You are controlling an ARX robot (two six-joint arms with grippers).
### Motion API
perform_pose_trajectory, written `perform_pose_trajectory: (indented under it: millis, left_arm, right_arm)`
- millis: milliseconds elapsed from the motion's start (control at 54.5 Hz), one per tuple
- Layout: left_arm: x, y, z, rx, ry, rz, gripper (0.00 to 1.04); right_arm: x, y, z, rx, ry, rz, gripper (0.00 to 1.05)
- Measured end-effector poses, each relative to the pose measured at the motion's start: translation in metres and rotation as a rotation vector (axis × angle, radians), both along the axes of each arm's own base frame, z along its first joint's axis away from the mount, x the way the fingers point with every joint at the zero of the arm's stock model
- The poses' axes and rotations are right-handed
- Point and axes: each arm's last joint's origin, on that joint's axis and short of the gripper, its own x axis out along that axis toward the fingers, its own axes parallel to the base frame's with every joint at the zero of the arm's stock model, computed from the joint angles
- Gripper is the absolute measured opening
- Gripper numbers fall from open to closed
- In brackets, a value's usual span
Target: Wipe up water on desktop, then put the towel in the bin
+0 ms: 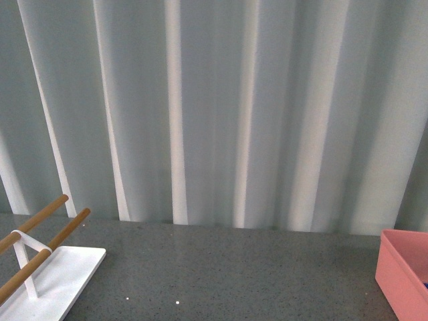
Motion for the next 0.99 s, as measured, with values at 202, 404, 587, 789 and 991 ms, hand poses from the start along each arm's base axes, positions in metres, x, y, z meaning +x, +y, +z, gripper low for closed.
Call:
perform_pose_trajectory:
  millis: [202, 404, 587, 789, 991]
  left_arm:
    - [0.0, 0.0, 0.0, 0.0, 0.0, 0.001, 0.98]
    - [0.0, 0.0, 0.0, 0.0, 0.0, 0.0, 0.98]
    - [0.0, 0.0, 0.0, 0.0, 0.0, 0.0, 0.98]
    - [0.0, 0.0, 0.0, 0.0, 0.0, 0.0, 0.98]
    - [0.0, 0.0, 0.0, 0.0, 0.0, 0.0, 0.98]
  right_arm:
    - [-0.039, 0.02, -0.012, -0.027, -0.131, 0.008, 0.23]
    - [-0.073, 0.034, -0.038, -0.021, -0.107, 0.0, 0.03]
    - [-0.093, 0.041, -0.048, -0.021, -0.112, 0.005, 0.03]
    - [-0.111, 0.054, -0.056, -0.021, -0.109, 0.01, 0.03]
    - [-0.125, 0.054, -0.061, -0.021, -0.111, 0.007, 0.03]
